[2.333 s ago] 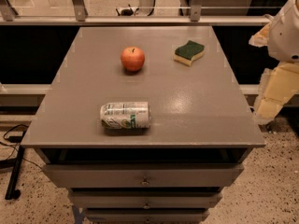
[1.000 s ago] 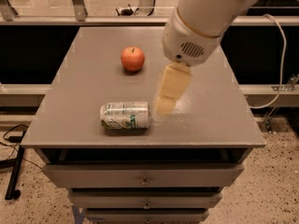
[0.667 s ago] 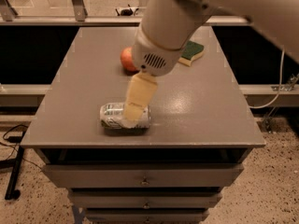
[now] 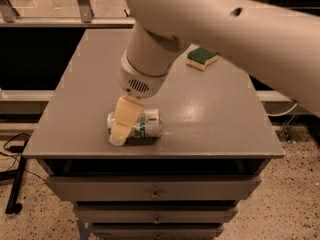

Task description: Place 7up can upright

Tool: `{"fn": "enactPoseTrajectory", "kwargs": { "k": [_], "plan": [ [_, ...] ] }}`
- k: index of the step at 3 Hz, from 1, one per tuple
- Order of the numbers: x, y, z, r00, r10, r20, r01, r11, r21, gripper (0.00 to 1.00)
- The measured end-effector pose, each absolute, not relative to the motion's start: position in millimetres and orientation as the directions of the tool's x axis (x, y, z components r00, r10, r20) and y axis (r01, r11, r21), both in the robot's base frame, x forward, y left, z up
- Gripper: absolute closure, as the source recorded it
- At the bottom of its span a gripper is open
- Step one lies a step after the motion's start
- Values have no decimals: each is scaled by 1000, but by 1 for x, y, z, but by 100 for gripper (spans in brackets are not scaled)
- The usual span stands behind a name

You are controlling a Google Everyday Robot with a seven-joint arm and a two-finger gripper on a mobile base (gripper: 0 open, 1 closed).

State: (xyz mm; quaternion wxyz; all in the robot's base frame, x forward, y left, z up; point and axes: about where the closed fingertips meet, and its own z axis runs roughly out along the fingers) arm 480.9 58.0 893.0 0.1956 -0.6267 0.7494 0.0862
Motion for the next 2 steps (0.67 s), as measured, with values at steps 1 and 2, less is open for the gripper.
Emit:
{"fn": "enactPoseTrajectory", "kwargs": {
  "k": [1, 2],
  "plan": [
    [491, 67, 868, -136, -917, -374, -972, 196, -130, 0],
    [498, 67, 853, -135, -926, -353, -972, 192, -132, 0]
  ]
}}
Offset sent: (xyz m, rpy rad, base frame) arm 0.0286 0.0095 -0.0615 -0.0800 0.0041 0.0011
